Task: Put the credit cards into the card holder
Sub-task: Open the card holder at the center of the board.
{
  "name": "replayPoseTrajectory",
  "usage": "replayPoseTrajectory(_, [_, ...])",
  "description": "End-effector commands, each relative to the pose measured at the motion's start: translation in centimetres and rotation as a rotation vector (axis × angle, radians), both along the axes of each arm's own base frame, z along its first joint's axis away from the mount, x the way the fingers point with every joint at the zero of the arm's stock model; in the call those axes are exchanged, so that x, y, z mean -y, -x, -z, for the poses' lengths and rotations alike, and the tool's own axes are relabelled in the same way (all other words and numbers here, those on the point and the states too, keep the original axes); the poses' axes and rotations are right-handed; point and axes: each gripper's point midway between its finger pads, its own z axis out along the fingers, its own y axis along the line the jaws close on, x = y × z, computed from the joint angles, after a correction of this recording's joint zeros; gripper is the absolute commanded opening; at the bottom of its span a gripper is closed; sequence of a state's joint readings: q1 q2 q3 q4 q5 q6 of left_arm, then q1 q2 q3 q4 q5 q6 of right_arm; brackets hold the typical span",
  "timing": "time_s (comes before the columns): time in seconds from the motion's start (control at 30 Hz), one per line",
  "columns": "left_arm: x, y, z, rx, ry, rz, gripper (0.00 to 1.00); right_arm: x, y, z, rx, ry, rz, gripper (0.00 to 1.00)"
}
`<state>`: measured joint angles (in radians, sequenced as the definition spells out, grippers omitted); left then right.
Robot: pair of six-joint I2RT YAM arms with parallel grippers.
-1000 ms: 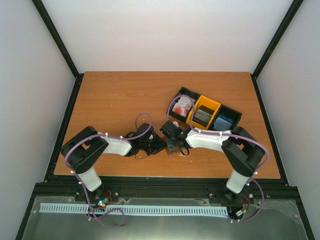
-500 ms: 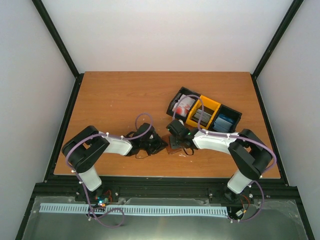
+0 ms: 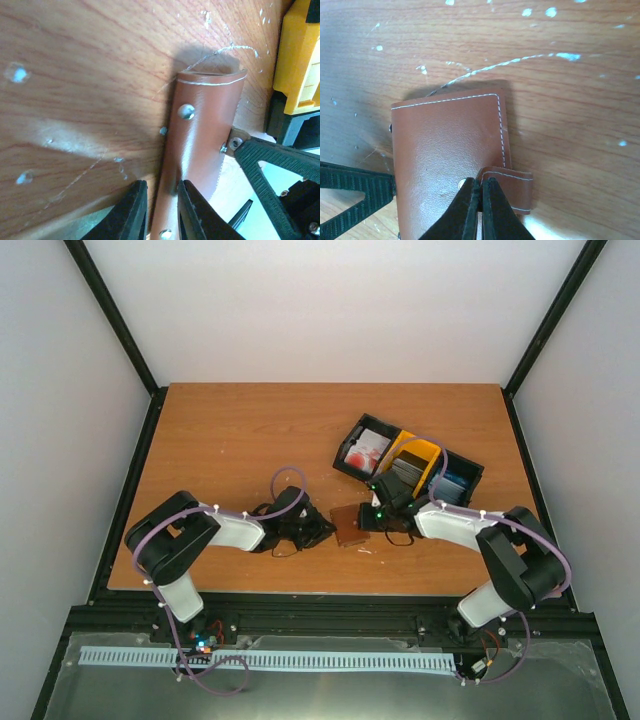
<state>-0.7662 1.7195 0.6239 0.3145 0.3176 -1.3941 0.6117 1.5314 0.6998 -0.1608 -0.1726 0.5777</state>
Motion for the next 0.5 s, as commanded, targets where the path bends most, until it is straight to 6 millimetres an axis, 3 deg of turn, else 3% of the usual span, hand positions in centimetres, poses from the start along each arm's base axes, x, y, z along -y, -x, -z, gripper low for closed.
replayPoseTrajectory(0.0, [-5.3, 3.2, 6.3, -0.163, -0.257, -0.050, 0.21, 1.4, -0.2, -0.7, 0.000, -0.001, 0.032, 0.03])
replayPoseTrajectory(0.17, [-4.7, 2.1, 5.1, -0.100, -0.275, -0.006, 0.27, 4.3, -1.2, -0.9, 0.043, 0.164, 0.080, 0.04])
replayPoseTrajectory(0.47, [-4.3, 0.5, 2.4, 0.013, -0.287, 0.025, 0.35, 8.4, -1.5, -1.1, 0.063, 0.370, 0.176, 0.31])
